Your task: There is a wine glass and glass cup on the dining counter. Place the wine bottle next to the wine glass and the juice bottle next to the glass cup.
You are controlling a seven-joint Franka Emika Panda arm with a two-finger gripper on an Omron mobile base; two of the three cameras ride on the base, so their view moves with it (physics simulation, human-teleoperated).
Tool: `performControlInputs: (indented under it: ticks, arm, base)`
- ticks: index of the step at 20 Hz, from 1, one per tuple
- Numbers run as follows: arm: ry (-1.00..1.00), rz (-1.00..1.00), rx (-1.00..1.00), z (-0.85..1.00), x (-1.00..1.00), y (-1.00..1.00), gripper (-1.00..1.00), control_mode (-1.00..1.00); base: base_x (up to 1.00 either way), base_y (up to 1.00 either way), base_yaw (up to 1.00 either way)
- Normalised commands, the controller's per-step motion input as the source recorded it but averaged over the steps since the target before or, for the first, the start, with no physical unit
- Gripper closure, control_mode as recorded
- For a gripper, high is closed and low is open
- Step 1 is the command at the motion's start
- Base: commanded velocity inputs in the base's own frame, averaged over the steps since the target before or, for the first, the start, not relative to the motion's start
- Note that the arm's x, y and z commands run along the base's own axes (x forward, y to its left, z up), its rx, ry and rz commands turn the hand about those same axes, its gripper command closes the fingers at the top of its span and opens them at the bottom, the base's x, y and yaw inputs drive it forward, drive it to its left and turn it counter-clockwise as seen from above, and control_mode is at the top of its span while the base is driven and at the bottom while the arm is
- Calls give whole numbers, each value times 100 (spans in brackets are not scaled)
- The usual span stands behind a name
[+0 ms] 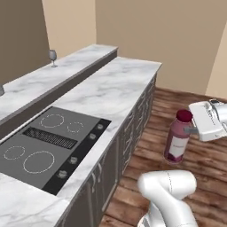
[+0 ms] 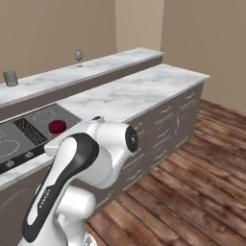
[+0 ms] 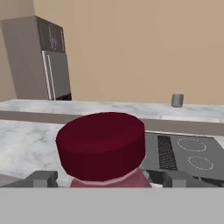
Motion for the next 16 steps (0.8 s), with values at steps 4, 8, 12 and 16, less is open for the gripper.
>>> performControlInputs:
  ticks: [4,8,12,16]
  arm:
    - [0,0,0,0,0,0,100,100]
    - [0,0,0,0,0,0,100,100]
    - [0,0,0,0,0,0,100,100]
    - [0,0,0,0,0,0,100,100]
  base:
    - [68,-39,0]
    - [67,-39,0]
    - [67,-39,0]
    - [68,-38,0]
